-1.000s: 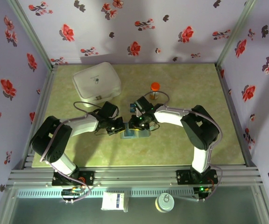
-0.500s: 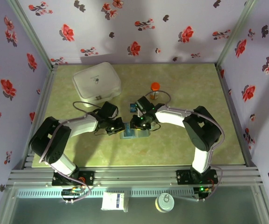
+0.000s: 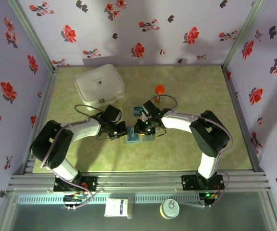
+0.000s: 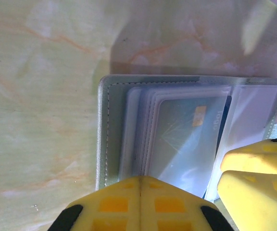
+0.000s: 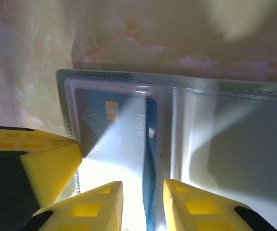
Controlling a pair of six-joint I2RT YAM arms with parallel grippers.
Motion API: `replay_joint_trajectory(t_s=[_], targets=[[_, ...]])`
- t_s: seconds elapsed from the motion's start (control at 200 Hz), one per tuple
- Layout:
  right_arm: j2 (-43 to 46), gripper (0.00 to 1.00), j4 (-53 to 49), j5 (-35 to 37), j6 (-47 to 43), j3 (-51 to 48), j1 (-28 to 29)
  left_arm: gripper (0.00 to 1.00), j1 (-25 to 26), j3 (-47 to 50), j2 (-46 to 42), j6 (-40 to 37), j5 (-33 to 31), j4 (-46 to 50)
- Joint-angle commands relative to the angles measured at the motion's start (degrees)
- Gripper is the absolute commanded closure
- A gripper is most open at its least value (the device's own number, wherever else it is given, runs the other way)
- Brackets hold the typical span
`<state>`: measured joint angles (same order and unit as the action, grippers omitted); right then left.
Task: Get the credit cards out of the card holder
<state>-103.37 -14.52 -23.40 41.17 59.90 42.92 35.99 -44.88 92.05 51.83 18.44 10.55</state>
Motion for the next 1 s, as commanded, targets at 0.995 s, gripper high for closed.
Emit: replay_joint_trajectory(t_s=[0.995], targets=[[0.8, 0.74, -3.7, 3.8, -1.3, 0.7, 0.1, 1.00, -0.4, 0.5, 1.2, -1.4, -1.0, 1.3]])
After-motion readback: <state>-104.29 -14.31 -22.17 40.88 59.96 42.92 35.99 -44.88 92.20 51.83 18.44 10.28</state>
